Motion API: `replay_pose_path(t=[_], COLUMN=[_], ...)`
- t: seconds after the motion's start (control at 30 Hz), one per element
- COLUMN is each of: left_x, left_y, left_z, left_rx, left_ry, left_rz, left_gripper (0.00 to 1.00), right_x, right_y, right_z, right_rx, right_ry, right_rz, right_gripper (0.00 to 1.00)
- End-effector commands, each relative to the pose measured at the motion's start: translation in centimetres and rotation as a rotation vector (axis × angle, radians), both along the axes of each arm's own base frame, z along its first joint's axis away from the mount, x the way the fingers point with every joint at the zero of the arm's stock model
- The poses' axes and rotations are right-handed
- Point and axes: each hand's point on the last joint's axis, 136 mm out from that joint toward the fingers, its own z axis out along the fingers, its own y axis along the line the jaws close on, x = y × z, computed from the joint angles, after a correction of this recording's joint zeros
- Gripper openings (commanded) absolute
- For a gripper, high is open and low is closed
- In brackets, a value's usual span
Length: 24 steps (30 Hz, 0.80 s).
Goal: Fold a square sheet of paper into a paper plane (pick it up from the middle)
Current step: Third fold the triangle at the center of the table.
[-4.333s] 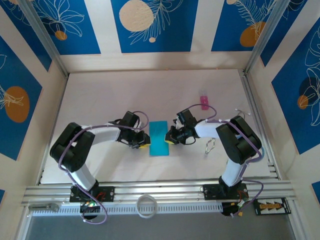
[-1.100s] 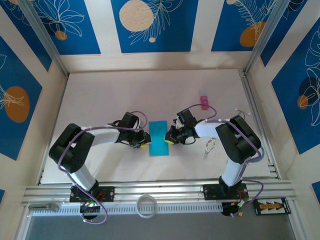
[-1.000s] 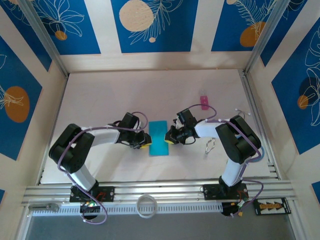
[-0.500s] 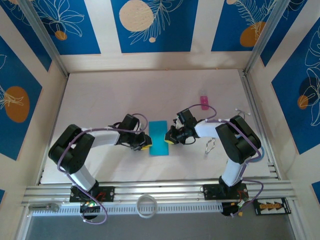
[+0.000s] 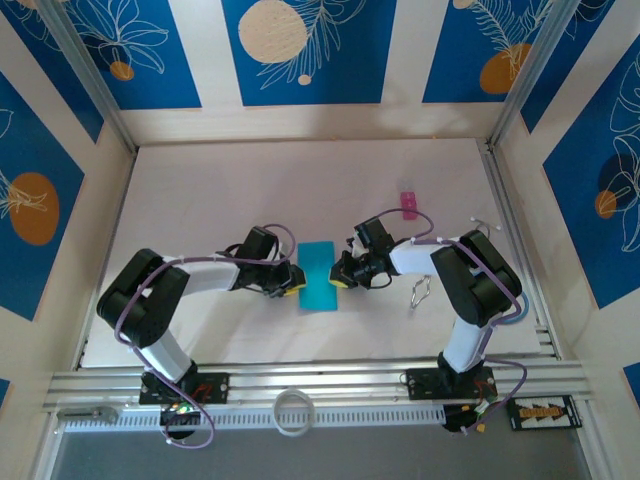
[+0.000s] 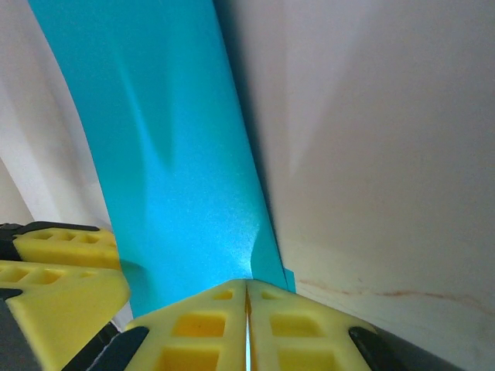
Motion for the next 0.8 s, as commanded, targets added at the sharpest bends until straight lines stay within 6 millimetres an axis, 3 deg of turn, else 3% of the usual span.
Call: replay_pose_path(t=[0.0,0.13,0.37,0.5,0.57,0.77], left_x=[1.0,1.4,1.8,2.0,2.0,1.6], left_y=[0.3,0.4,0.3,0.1,0.2,0.4], left_z=[-0.1,-0.2,0.1,1.2,1.5,1.5], left_rx=[0.008,0.008,-0.016,-0.036,-0.048,-0.069], left_ry=[-0.020,-0.028,-0.035,-0.036,-0.024,0.032], left_rz=[0.031,0.041,0.059,0.079,0.100,0.173], left_gripper=[0.25,0.23,0.09,0.00,0.00,0.00], right_x=[-1.1,-1.1,-0.8,0.0,0.5,0.5], right_y=[-1.5,-1.5,-1.1,-0.9,-0.7,0.1], right_z=[-2.4,-2.4,-1.6,0.0,1.6,6.1], right_rx=[-0.087,-0.086,-0.068,-0.065,-0.057,-0.087], right_ry=[0.060,0.055,0.026,-0.035,-0.100,-0.359], right_rz=[-0.007,0.000,0.028,0.057,0.077,0.164], right_gripper=[0.10,0.10,0.11,0.13,0.15,0.44])
